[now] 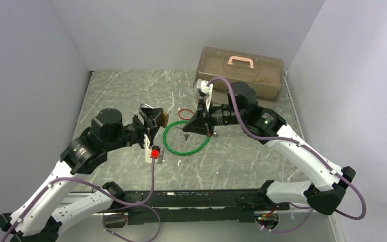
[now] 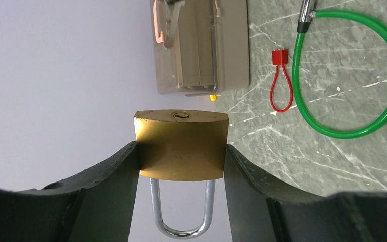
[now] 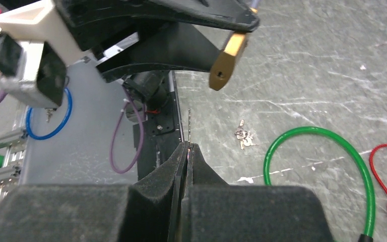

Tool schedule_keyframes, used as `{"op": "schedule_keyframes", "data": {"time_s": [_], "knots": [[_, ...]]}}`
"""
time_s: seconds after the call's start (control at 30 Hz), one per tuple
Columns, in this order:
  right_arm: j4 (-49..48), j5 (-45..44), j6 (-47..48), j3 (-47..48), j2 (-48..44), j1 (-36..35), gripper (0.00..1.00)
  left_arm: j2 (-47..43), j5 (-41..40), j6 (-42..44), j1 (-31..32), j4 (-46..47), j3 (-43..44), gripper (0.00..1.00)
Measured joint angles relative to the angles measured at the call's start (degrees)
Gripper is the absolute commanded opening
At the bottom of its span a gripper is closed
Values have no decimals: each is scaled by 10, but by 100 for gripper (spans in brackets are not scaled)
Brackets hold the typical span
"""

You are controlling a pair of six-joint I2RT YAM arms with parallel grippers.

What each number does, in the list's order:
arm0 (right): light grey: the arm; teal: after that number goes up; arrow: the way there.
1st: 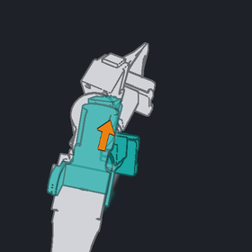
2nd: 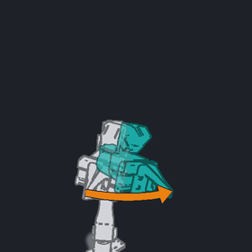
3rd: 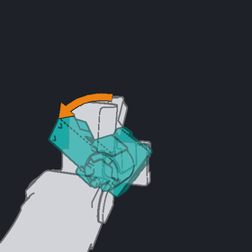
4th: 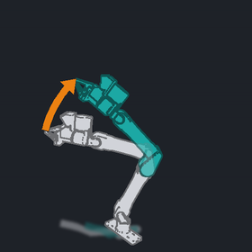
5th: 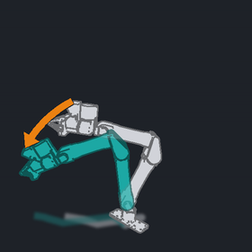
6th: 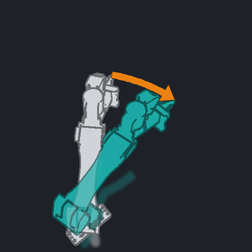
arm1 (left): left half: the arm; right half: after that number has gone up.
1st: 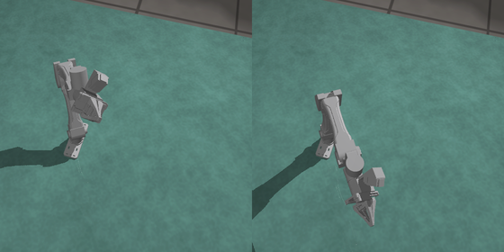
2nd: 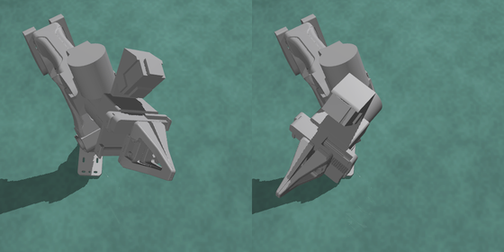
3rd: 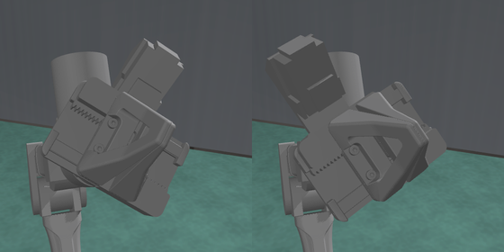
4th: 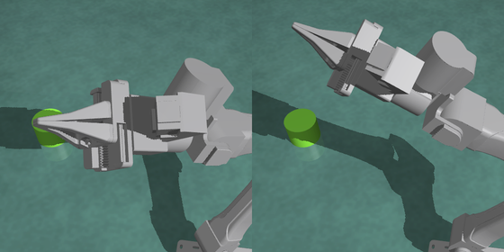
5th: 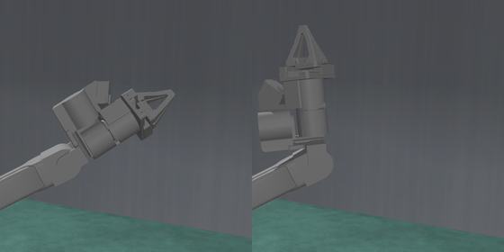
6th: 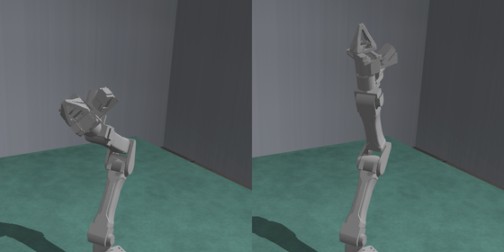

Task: Unlock with the key

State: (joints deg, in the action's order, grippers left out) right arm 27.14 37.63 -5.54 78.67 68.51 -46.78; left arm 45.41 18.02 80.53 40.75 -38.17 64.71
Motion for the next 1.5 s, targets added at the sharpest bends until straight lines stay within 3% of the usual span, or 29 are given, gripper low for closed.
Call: {"op": "schedule_keyframes", "data": {"time_s": [0.4, 1.5], "knots": [[20, -59, 0, 30, 31, -29, 0, -7, -21, 16, 34, 9, -16, 0], [28, -104, -3, 39, 60, -46, 0, -7, -58, 26, 54, 4, -16, 0]]}}
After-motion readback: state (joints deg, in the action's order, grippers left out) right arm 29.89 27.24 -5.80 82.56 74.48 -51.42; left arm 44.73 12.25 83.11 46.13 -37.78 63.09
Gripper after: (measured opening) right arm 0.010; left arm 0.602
